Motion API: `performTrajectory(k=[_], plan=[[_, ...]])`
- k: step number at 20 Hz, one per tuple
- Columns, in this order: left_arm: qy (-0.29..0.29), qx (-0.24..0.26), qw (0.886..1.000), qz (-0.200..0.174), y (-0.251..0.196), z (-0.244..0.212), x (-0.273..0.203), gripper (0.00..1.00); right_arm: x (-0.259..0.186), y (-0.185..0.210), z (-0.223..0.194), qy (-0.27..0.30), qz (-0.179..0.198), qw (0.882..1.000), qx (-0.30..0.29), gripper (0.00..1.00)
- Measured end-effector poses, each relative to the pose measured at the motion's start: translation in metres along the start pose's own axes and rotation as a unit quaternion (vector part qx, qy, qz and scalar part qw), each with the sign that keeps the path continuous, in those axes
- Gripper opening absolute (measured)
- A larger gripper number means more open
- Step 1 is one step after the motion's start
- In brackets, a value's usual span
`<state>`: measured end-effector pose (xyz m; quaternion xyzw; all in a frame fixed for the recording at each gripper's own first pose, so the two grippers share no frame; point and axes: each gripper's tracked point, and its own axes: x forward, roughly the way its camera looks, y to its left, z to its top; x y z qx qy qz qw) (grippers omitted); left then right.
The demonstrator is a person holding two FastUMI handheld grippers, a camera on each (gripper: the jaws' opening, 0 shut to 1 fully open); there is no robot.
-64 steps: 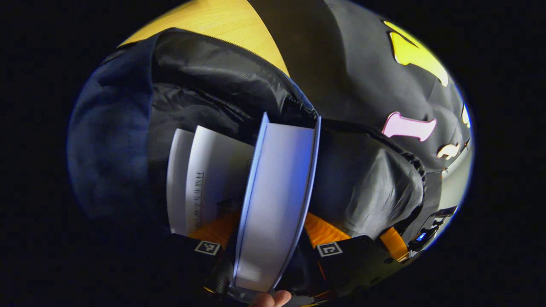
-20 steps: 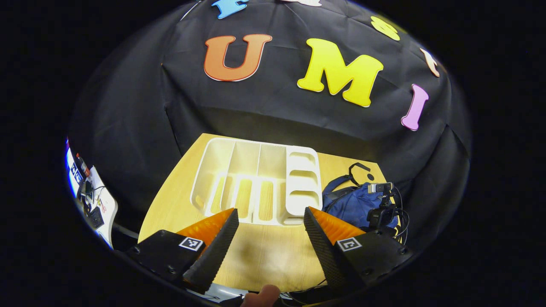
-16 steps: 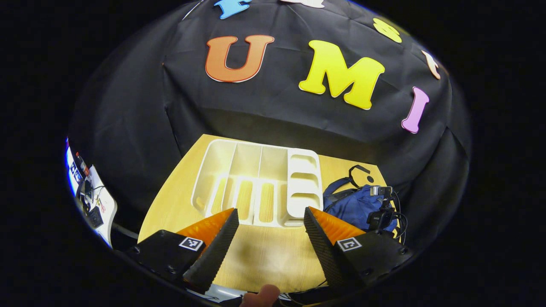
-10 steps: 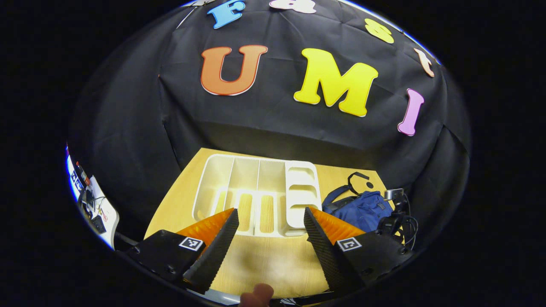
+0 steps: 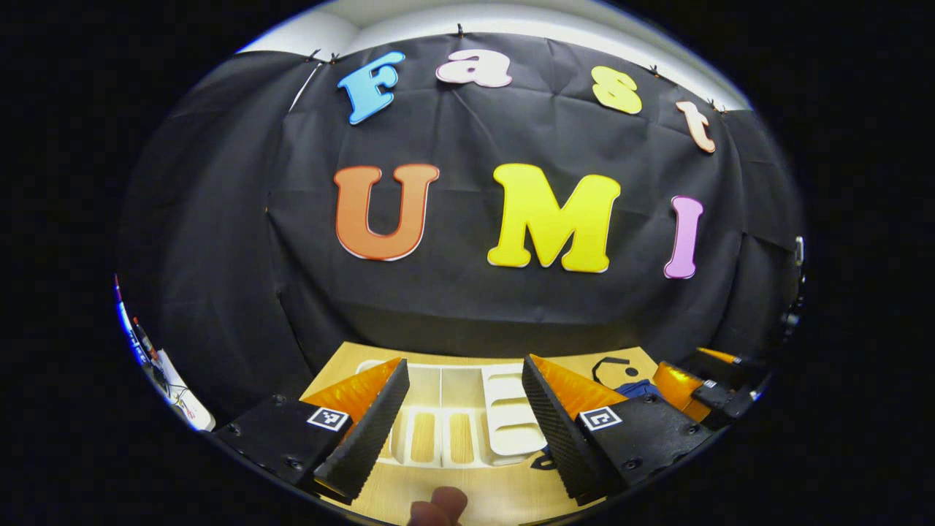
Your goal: Open the schoolbag, grab two books from the bookshelf and put them into the schoolbag.
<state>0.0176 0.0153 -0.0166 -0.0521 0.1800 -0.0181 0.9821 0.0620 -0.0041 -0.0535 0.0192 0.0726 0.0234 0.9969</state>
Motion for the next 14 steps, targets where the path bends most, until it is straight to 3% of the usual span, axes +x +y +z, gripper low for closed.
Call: performTrajectory(k=[2, 4, 6, 9, 11, 12, 13, 14], plan=[[-0.024, -0.003, 1.0, -0.008, -0.006, 0.017, -0.003, 0.98, -0.017, -0.003, 0.034, -0.045, -0.018, 0.999, -0.004, 0.94], [-0.042, 0.001, 0.999, -0.011, -0.01, 0.028, -0.008, 0.98, -0.031, -0.002, 0.054, -0.066, -0.024, 0.997, 0.013, 0.99], [-0.059, 0.009, 0.998, -0.014, -0.015, 0.036, -0.013, 0.98, -0.041, -0.002, 0.066, -0.08, -0.028, 0.996, 0.027, 0.93], [-0.066, 0.009, 0.998, -0.023, -0.024, 0.036, -0.018, 0.98, -0.055, -0.002, 0.064, -0.087, -0.038, 0.995, 0.032, 0.93], [-0.072, 0.006, 0.997, -0.029, -0.03, 0.035, -0.024, 0.98, -0.061, -0.001, 0.066, -0.091, -0.043, 0.995, 0.025, 0.99], [-0.076, 0.007, 0.997, -0.028, -0.029, 0.033, -0.027, 0.98, -0.062, -0.001, 0.069, -0.095, -0.044, 0.994, 0.02, 0.93], [-0.078, 0.01, 0.996, -0.028, -0.029, 0.033, -0.027, 0.94, -0.064, -0.001, 0.071, -0.097, -0.046, 0.994, 0.014, 0.94], [-0.08, 0.01, 0.996, -0.028, -0.03, 0.032, -0.029, 0.98, -0.064, 0.0, 0.073, -0.1, -0.046, 0.994, 0.01, 0.93]])
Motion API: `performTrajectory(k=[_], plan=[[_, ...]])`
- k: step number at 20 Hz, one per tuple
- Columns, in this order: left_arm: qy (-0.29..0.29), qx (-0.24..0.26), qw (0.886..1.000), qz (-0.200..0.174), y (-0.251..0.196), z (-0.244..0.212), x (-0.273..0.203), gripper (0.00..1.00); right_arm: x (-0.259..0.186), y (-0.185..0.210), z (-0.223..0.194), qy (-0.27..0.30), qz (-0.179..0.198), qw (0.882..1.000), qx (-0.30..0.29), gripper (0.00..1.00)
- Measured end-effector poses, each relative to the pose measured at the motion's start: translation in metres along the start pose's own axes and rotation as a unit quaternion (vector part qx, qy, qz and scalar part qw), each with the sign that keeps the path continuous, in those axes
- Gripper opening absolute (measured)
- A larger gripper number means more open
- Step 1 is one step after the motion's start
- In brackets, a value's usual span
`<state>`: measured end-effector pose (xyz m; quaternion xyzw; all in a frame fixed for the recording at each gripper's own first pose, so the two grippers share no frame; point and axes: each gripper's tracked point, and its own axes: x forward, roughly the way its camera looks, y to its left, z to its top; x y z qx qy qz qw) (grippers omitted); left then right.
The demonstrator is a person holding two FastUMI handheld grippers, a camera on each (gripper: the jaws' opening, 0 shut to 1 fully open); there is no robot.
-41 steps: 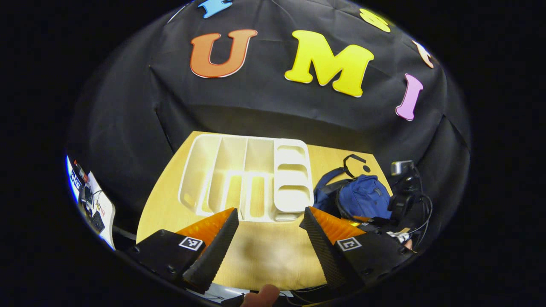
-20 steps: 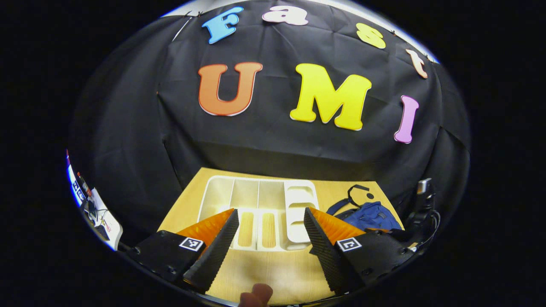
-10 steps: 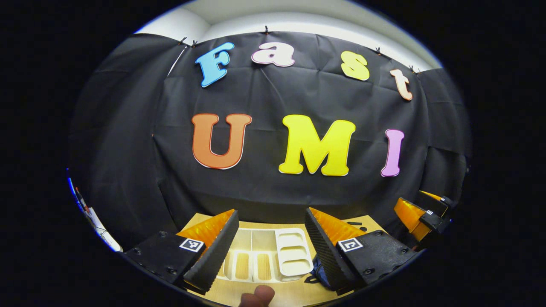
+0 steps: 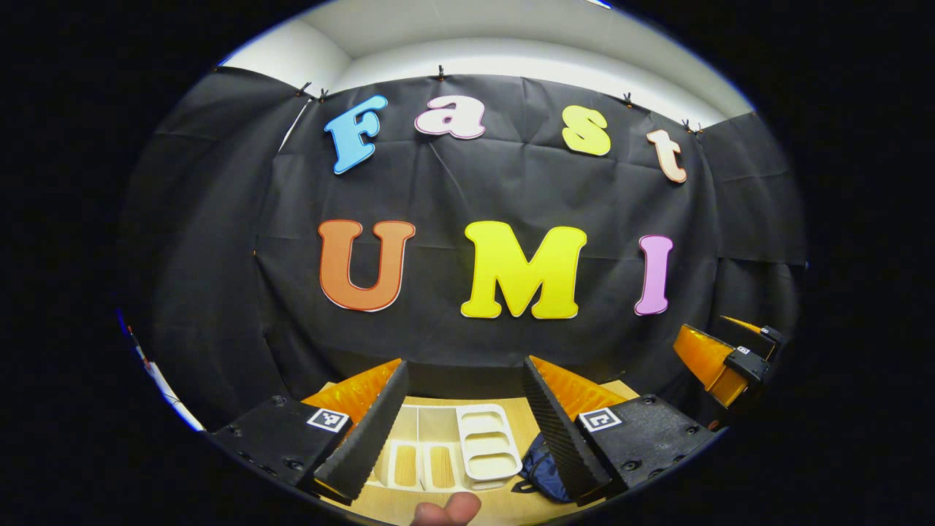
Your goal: Open the schoolbag, grab two books from the bookshelf and put them into the schoolbag.
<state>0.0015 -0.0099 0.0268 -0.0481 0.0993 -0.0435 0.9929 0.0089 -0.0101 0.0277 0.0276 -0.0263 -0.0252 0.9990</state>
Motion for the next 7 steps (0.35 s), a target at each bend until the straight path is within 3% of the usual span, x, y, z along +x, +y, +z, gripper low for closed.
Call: performTrajectory(k=[2, 7], plan=[[-0.002, -0.005, 1.0, 0.0, -0.0002, -0.0001, 0.0002, 0.94, -0.0015, 0.0028, 0.0049, -0.005, 0.001, 1.0, -0.005, 0.96], [-0.013, -0.003, 1.0, 0.001, -0.001, 0.0046, 0.0017, 1.0, 0.0052, 0.0044, 0.0026, -0.007, 0.001, 1.0, -0.007, 0.93]])
